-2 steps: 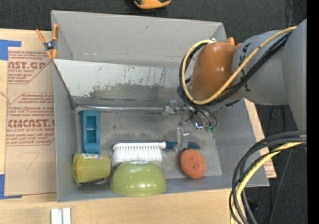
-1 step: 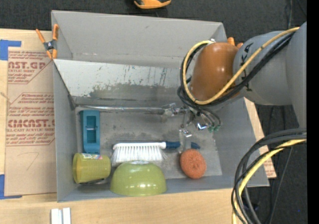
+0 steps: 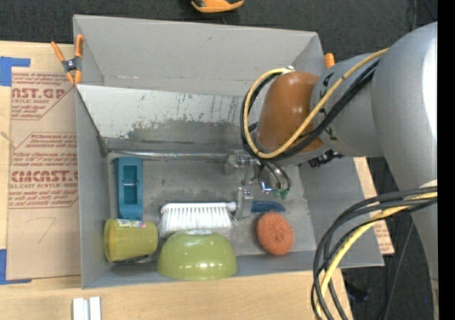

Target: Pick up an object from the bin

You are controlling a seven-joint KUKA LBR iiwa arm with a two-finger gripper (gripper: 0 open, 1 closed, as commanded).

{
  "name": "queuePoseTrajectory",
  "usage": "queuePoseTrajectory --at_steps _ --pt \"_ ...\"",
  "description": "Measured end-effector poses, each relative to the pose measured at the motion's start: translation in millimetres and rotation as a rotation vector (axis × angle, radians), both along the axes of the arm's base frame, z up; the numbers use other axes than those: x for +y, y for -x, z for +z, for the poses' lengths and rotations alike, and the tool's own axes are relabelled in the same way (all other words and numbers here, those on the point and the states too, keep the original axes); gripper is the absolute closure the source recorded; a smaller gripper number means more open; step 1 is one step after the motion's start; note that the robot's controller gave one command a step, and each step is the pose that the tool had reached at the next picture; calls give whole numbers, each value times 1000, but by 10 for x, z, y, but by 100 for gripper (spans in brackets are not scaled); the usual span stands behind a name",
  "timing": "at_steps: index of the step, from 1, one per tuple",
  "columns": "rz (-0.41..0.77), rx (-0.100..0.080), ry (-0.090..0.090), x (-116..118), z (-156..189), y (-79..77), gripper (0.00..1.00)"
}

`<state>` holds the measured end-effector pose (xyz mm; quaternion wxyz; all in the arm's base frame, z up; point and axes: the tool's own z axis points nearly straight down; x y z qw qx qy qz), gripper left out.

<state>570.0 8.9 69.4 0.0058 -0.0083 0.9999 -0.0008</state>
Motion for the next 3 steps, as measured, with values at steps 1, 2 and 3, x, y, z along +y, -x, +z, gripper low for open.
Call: queuePoseTrajectory --at_steps 1,2,3 --pt "262 10 1 41 10 -34 100" --pt "262 10 1 42 10 -34 100" --pt "262 17 0 45 170 -10 100"
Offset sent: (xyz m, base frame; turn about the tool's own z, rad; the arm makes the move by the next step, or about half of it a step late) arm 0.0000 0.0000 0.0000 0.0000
